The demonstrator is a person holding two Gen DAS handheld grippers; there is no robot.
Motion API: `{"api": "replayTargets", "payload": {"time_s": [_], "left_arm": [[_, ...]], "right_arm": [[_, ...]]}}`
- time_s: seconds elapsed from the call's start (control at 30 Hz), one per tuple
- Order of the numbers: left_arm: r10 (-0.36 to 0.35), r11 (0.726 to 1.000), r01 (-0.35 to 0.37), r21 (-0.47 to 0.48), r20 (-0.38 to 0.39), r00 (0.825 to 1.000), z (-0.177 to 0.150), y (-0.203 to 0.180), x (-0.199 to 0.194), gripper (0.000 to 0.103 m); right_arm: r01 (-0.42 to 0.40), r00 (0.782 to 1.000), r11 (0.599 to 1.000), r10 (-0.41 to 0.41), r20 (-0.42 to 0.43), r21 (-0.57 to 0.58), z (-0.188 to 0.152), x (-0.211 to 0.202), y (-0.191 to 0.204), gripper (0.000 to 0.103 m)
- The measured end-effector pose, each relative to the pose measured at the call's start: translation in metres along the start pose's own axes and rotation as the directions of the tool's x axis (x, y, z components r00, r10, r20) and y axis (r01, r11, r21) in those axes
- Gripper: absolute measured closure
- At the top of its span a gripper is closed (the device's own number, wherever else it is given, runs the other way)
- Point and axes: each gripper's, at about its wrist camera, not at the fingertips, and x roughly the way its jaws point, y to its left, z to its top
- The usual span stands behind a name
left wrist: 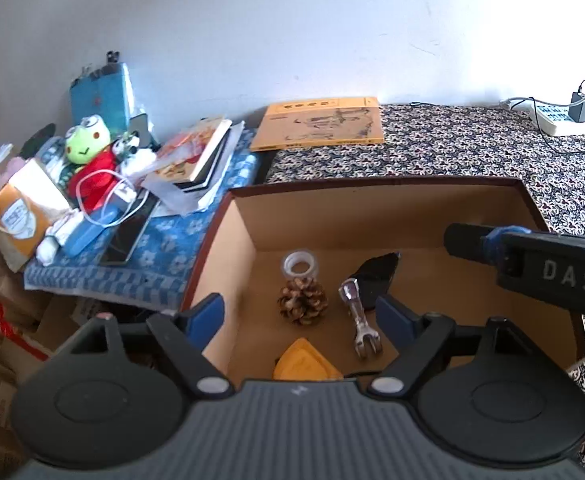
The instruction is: Organize rigid objects
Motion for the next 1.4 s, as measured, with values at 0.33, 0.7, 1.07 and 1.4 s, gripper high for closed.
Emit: {"api": "replayTargets", "payload": {"time_s": [0.33,0.7,1.07,1.4], "left_arm": [[-0.037,0.997,0.035,-0.062,-0.044,0.998,-0.023,0.007,-0.022,0.018],[-0.066,0.995,0.056,-0.077,-0.136,0.988,-0.056,0.005,-0.024,0.018],[-0.021,0.997,0.002,-0.08,-0.226,0.974,-0.071,0.006,-0.017,0.018],[-0.06,0.996,0.041,-0.073,-0.274,0.96,-0.073,0.0,-0.026,0.018]], "right_arm": [[-0.045,0.999,0.997,0.043,-0.031,-0.063,-0.021,-0.024,0.013,0.085],[0.038,0.992,0.989,-0.054,-0.113,-0.146,-0.046,-0.032,0.017,0.084],[0.018,0.973,0.993,-0.045,-0.227,-0.121,-0.059,-0.03,0.011,0.083],[-0.03,0.96,0.995,0.002,-0.281,-0.096,-0.06,-0.038,0.008,0.083]]}}
